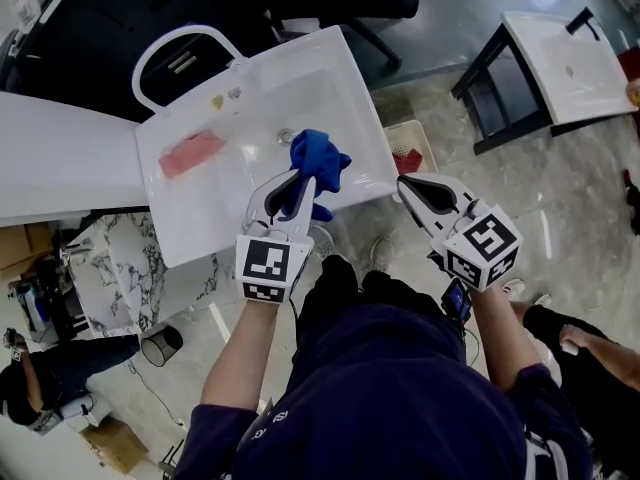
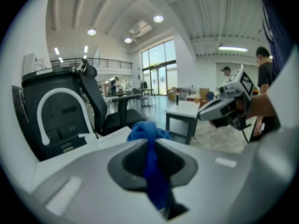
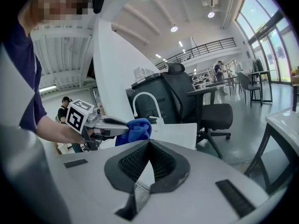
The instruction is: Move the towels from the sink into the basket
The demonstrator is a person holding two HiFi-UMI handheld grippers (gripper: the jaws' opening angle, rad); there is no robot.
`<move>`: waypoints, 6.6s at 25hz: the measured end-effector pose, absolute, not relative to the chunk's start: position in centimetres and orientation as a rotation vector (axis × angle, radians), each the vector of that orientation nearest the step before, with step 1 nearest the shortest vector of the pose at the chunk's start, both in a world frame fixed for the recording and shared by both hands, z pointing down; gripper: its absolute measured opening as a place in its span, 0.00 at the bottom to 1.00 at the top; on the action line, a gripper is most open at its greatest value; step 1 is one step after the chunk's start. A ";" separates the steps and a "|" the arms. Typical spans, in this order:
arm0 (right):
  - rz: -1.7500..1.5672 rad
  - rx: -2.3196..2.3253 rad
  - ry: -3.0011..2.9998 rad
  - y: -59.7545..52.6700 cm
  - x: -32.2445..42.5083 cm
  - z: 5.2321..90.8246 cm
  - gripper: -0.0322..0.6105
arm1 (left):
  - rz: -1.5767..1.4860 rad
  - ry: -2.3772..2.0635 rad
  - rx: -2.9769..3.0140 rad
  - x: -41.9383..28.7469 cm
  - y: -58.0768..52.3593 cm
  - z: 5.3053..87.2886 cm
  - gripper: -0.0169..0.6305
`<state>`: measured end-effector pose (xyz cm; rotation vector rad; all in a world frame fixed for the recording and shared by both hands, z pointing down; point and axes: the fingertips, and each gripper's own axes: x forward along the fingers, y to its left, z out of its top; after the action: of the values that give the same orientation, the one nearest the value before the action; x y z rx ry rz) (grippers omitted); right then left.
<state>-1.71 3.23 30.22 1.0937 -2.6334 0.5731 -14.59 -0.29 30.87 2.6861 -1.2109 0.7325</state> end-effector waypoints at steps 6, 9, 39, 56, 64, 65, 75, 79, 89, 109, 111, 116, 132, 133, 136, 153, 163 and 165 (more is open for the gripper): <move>0.603 1.223 -2.583 4.0 1.3 30.3 0.06 | 0.735 -1.086 2.748 -11.3 -0.7 31.2 0.10; 0.614 1.305 -2.539 4.1 2.2 30.5 0.06 | 0.726 -1.000 2.791 -10.0 -1.4 31.4 0.10; 0.639 1.855 -2.263 6.2 11.1 29.0 0.06 | 0.672 -0.396 3.063 2.9 -3.4 29.2 0.10; 0.646 1.780 -2.355 12.2 25.6 29.5 0.06 | 0.708 -0.545 3.028 16.0 2.5 28.6 0.10; 0.663 1.706 -2.401 14.3 30.8 30.2 0.06 | 0.702 -0.632 3.009 21.1 4.5 28.0 0.10; 0.663 1.700 -2.404 14.3 31.3 30.2 0.06 | 0.703 -0.641 3.005 21.5 4.5 28.0 0.10; 0.692 1.650 -2.396 11.3 34.5 31.1 0.06 | 0.657 -0.674 2.941 25.2 2.5 29.8 0.10; 0.688 1.617 -2.393 9.3 34.9 31.5 0.06 | 0.625 -0.690 2.922 26.0 0.8 30.9 0.10; 0.723 1.533 -2.373 0.4 34.4 33.6 0.06 | 0.592 -0.728 2.854 25.1 -7.2 33.5 0.10; 0.779 1.067 -2.478 -6.8 34.9 39.1 0.06 | 0.614 -1.078 2.561 23.9 -12.1 40.4 0.10; 0.776 1.001 -2.491 -7.0 35.8 40.1 0.06 | 0.620 -1.143 2.519 24.0 -12.0 41.5 0.10; 0.769 0.870 -2.517 -6.4 38.2 43.5 0.06 | 0.630 -1.272 2.434 24.9 -10.8 44.9 0.10; 0.785 0.768 -2.545 -5.9 36.7 53.9 0.06 | 0.663 -1.358 2.366 23.0 -9.2 55.0 0.10; 0.786 0.768 -2.545 -5.9 36.4 54.5 0.06 | 0.666 -1.358 2.366 22.7 -9.2 55.8 0.10; 0.785 0.758 -2.544 -5.8 35.5 56.7 0.06 | 0.672 -1.360 2.360 21.9 -9.1 58.2 0.10; 0.720 0.709 -2.567 -7.0 32.6 69.1 0.06 | 0.670 -1.407 2.316 18.2 -9.3 72.8 0.10; 0.678 0.707 -2.554 -8.4 33.0 76.5 0.06 | 0.721 -1.425 2.301 16.0 -10.9 81.9 0.10; 0.662 0.697 -2.557 -8.5 32.9 77.7 0.06 | 0.721 -1.432 2.296 15.7 -10.9 83.3 0.10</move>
<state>32.86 -8.51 77.68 0.6970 -2.5568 0.6625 15.70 -10.85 83.30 2.2965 -1.4320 0.7210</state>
